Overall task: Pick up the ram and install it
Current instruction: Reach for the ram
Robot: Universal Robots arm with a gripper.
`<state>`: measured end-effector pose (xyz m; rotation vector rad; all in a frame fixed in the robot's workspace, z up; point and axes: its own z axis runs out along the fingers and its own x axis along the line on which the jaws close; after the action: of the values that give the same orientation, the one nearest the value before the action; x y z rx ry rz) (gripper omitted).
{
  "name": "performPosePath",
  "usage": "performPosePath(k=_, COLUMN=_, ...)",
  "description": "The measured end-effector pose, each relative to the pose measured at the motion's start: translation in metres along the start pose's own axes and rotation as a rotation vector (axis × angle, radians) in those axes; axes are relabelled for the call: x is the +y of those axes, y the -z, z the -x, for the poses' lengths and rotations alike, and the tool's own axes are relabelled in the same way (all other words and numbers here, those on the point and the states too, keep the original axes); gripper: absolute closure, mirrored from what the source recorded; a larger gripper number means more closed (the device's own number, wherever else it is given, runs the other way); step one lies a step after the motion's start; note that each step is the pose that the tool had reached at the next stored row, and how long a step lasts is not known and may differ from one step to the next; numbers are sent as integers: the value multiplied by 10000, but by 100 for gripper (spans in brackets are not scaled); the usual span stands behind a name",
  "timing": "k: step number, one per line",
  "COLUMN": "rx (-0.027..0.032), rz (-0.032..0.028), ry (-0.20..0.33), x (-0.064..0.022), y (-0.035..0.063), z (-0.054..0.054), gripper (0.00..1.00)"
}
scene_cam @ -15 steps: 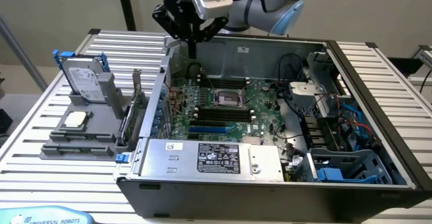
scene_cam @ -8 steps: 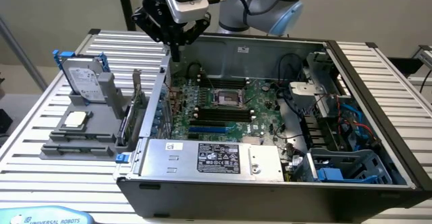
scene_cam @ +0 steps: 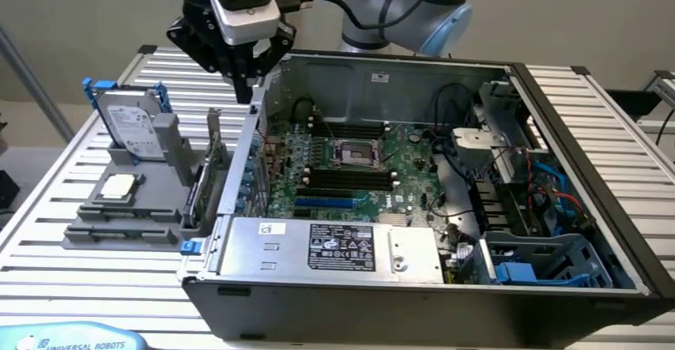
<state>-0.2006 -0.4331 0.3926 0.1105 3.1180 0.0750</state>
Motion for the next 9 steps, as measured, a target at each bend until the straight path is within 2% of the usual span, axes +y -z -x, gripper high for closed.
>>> performPosePath(k=9, rx=1, rz=-1, ry=0, x=-199, y=16, z=-331, gripper=89)
